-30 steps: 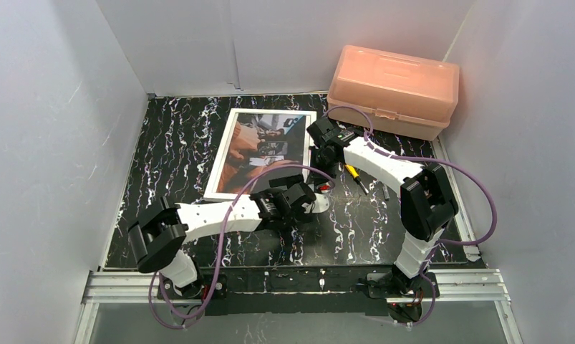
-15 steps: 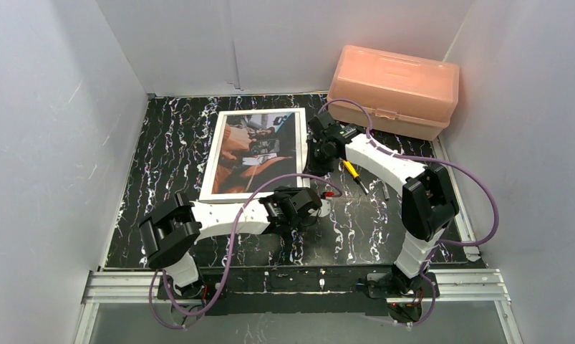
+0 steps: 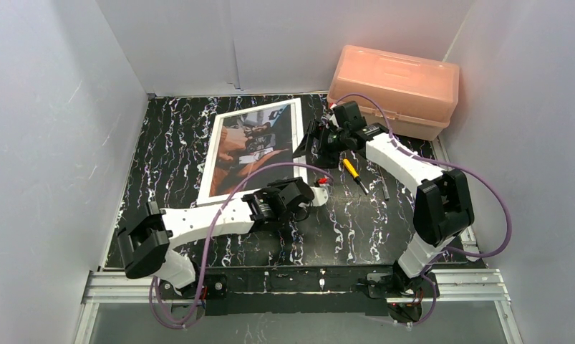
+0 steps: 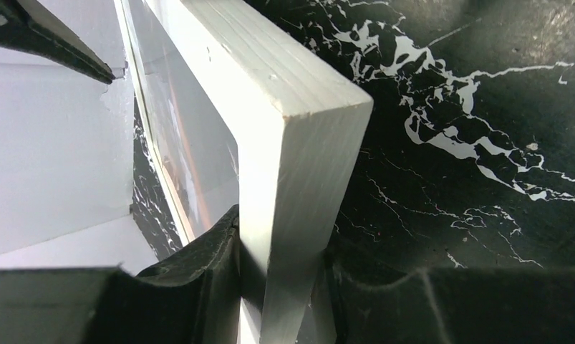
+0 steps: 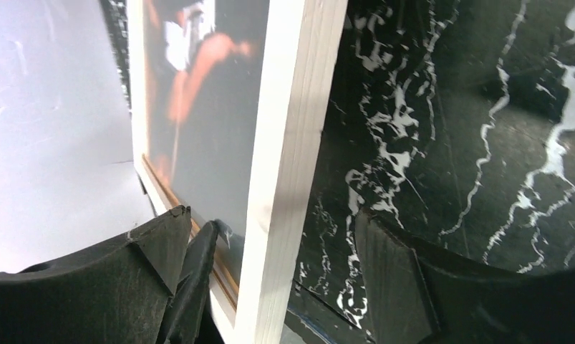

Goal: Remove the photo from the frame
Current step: Turn over the photo frame at the center of the board.

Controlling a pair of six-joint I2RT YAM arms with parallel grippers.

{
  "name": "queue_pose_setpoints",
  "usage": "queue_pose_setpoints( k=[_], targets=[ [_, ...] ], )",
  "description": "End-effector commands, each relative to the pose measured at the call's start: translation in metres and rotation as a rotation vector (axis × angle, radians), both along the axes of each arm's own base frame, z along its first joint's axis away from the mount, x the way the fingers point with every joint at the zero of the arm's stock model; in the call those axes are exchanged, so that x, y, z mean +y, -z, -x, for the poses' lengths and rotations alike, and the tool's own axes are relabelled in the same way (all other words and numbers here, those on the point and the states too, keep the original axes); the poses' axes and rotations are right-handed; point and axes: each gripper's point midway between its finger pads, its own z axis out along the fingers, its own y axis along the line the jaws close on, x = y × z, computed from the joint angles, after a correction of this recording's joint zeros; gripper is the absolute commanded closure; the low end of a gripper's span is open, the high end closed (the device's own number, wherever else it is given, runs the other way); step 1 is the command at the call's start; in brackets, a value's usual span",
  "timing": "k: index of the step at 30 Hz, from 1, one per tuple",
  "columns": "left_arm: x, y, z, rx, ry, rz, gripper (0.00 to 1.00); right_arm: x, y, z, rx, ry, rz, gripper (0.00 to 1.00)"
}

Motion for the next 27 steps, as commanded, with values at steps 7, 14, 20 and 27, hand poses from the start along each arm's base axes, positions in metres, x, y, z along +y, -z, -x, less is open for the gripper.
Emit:
queue_pose_setpoints(
  k=[7, 14, 20, 27],
  targets=[
    [-0.016, -0.060, 0.019, 0.049, -0.008, 0.361, 1.00, 0.023, -0.039, -0.025, -0.015, 0.017, -0.218, 0.11],
    [-0.016, -0.075, 0.024, 0.059, -0.003, 0.421, 1.00, 0.029, -0.033, -0.028, 0.031, 0.016, -0.231, 0.23],
    [-0.022, -0.082, 0.027, 0.075, 0.021, 0.446, 1.00, 0.034, -0.036, -0.029, 0.043, 0.010, -0.257, 0.40],
    [-0.030, -0.083, 0.031, 0.115, 0.036, 0.473, 0.99, 0.037, -0.046, -0.030, 0.034, -0.001, -0.286, 0.66]
  ],
)
